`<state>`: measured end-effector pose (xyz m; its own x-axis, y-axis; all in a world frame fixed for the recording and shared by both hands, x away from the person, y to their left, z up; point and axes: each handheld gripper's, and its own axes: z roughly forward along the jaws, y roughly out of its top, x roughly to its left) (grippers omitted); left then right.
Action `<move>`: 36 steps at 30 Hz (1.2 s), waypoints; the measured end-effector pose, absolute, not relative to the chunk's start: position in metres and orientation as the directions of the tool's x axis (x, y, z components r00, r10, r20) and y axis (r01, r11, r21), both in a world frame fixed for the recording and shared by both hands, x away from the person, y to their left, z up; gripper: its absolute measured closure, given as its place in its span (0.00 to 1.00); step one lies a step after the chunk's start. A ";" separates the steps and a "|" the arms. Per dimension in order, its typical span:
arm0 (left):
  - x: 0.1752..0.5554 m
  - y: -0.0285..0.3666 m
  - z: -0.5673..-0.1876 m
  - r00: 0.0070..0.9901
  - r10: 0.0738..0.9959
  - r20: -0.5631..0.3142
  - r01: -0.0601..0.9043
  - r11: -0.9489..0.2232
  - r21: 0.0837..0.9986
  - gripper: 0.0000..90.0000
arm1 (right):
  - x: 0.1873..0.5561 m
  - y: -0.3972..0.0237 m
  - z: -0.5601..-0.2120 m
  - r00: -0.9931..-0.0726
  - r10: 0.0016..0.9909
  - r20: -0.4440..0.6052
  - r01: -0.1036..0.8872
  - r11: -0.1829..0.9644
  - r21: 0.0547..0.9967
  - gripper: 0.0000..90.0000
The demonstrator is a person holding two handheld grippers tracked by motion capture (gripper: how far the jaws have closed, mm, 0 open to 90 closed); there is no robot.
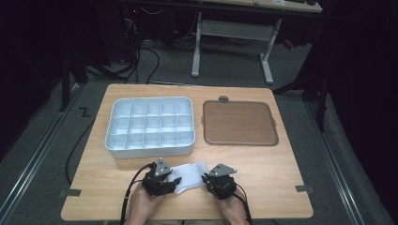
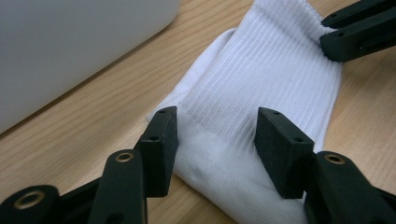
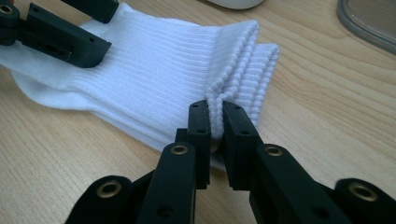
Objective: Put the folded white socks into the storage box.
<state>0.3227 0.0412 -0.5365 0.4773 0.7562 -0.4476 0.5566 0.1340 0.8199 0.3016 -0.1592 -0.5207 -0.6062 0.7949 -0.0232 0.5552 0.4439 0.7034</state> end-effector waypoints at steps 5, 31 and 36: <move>0.328 0.045 -0.536 0.481 0.756 -0.444 0.561 0.124 0.819 0.56 | 0.303 -0.157 -0.520 -0.610 0.792 -0.022 0.560 0.451 0.695 0.91; 0.356 0.076 -0.520 0.298 0.764 -0.573 0.658 0.270 0.703 0.46 | 0.296 -0.150 -0.494 -0.639 0.769 0.010 0.508 0.412 0.757 0.78; 0.364 0.073 -0.523 0.252 0.750 -0.612 0.672 0.319 0.668 0.46 | 0.301 -0.134 -0.492 -0.679 0.734 0.002 0.486 0.447 0.750 0.87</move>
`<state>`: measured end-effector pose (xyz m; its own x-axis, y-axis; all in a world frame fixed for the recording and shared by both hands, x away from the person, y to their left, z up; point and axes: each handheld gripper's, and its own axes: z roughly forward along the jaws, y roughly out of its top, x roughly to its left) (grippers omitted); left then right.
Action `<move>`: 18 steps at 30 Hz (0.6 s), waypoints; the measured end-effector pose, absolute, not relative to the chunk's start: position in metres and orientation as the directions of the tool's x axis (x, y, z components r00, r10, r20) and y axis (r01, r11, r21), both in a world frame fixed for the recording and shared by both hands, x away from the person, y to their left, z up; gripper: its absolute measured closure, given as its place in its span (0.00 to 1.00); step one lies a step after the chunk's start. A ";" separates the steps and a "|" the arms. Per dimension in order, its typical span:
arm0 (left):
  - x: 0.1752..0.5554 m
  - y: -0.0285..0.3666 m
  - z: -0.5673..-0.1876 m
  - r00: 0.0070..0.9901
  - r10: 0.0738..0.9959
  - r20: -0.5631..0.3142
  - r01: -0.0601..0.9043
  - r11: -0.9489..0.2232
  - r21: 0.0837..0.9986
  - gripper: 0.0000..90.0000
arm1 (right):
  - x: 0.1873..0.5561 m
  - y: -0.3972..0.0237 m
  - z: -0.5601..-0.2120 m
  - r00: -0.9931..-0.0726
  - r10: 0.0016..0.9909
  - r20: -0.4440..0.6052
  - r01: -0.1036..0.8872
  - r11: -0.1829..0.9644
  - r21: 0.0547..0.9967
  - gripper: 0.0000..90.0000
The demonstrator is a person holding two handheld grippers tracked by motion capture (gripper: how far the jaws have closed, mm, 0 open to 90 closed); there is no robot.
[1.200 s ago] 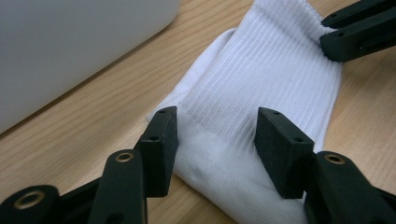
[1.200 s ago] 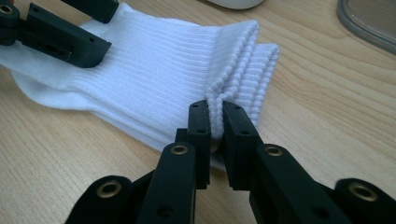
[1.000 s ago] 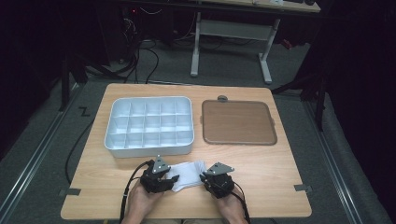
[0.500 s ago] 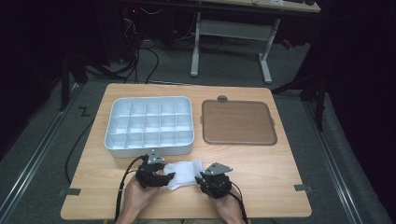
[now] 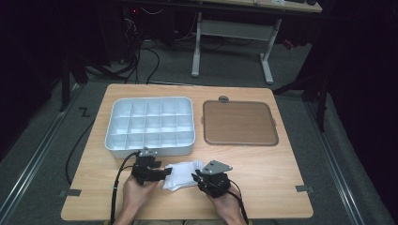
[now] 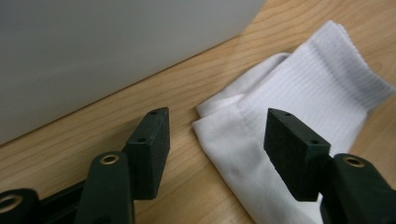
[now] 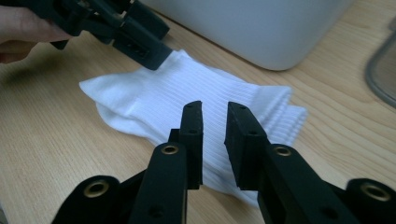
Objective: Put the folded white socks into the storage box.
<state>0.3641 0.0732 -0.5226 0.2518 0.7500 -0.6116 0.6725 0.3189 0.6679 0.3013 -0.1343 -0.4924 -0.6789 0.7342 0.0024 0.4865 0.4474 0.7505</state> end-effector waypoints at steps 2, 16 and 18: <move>0.366 0.073 -0.524 0.241 0.755 -0.609 0.676 0.319 0.664 0.46 | 0.305 -0.128 -0.496 -0.687 0.726 0.005 0.487 0.456 0.744 0.89; 0.366 0.068 -0.527 0.241 0.758 -0.606 0.679 0.314 0.663 0.57 | 0.314 -0.112 -0.521 -0.693 0.721 0.017 0.515 0.478 0.712 0.92; 0.364 0.066 -0.528 0.258 0.759 -0.598 0.673 0.303 0.675 0.60 | 0.313 -0.112 -0.522 -0.694 0.720 0.004 0.509 0.487 0.710 0.92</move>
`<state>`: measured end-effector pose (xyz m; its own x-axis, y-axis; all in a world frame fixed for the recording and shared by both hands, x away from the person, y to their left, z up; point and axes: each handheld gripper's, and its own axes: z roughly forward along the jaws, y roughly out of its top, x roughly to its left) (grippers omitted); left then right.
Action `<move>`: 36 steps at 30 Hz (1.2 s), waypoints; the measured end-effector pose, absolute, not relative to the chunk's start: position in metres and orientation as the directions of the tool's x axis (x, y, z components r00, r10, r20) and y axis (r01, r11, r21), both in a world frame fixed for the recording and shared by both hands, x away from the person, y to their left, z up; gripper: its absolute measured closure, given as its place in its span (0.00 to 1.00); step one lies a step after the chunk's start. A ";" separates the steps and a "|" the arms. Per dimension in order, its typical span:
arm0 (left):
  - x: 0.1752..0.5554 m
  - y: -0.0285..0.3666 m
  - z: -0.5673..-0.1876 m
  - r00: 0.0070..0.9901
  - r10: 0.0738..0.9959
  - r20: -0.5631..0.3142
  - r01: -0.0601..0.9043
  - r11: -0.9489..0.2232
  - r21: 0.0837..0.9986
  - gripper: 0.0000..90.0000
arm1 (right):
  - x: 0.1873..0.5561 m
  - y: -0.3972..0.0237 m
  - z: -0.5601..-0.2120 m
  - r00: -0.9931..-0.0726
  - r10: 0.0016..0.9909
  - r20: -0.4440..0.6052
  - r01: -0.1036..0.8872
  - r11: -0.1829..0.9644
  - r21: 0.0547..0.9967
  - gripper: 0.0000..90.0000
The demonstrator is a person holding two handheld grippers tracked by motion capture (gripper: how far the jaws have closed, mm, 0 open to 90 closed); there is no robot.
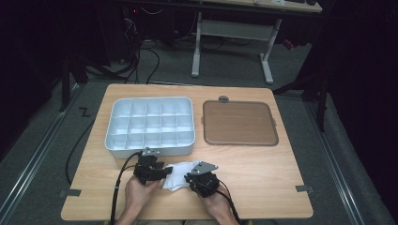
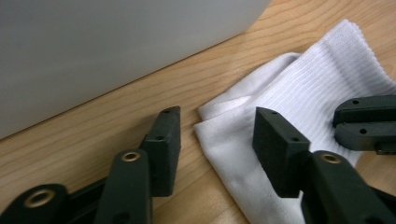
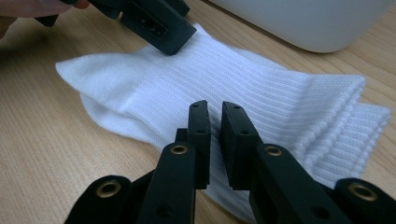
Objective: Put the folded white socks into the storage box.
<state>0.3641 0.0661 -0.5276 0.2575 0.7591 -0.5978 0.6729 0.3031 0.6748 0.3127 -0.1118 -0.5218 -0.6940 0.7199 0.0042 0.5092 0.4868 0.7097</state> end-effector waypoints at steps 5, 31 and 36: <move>0.363 0.063 -0.528 0.265 0.760 -0.594 0.672 0.296 0.679 0.64 | 0.312 -0.113 -0.524 -0.695 0.719 0.001 0.501 0.483 0.718 0.92; 0.365 0.068 -0.528 0.273 0.718 -0.640 0.700 0.307 0.644 0.93 | 0.311 -0.114 -0.525 -0.698 0.716 0.001 0.495 0.482 0.723 0.92; 0.363 0.070 -0.526 0.284 0.710 -0.645 0.705 0.301 0.642 0.94 | 0.312 -0.115 -0.524 -0.704 0.710 0.005 0.492 0.483 0.724 0.90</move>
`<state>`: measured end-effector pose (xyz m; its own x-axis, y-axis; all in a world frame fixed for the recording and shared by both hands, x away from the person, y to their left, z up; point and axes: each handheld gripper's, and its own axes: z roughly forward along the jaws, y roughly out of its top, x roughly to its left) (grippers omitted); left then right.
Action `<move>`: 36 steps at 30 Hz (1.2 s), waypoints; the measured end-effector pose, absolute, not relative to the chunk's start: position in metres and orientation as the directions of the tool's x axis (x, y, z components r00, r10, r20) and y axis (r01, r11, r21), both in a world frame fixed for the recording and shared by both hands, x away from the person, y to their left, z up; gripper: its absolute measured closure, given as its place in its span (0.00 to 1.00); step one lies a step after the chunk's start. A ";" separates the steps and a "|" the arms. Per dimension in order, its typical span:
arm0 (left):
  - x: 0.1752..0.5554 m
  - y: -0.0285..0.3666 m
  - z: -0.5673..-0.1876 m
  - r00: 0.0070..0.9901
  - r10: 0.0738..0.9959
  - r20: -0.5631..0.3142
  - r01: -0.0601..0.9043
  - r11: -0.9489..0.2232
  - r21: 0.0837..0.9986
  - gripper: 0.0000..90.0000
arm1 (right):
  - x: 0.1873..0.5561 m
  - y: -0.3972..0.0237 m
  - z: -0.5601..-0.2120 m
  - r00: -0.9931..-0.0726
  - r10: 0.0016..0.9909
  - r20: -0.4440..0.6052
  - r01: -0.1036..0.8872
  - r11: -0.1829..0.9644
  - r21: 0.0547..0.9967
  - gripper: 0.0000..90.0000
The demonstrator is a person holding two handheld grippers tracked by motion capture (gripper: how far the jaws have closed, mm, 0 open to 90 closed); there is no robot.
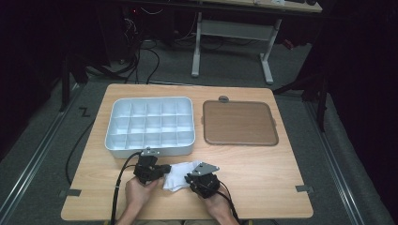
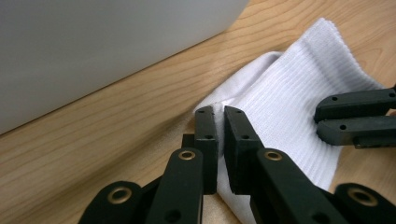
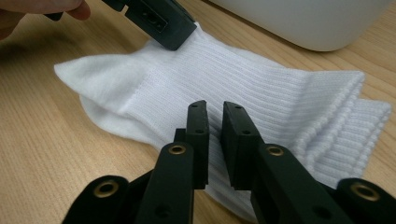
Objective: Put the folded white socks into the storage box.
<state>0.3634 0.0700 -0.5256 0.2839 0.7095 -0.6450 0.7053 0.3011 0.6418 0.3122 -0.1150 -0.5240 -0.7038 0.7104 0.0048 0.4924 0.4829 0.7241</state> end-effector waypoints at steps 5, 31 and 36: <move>0.361 0.071 -0.523 0.290 0.694 -0.659 0.711 0.305 0.634 0.95 | 0.309 -0.117 -0.521 -0.698 0.716 0.008 0.492 0.472 0.732 0.89; 0.353 0.082 -0.502 0.318 0.627 -0.711 0.706 0.344 0.620 0.95 | 0.311 -0.110 -0.521 -0.727 0.687 -0.007 0.489 0.525 0.697 0.89; 0.351 0.086 -0.497 0.326 0.610 -0.722 0.703 0.354 0.617 0.95 | 0.312 -0.105 -0.520 -0.738 0.674 -0.016 0.479 0.541 0.691 0.90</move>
<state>0.3512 0.0859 -0.4972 0.3262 0.6102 -0.7220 0.7028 0.3543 0.6169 0.3119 -0.1046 -0.5203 -0.7384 0.6742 -0.0157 0.4794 0.5411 0.6909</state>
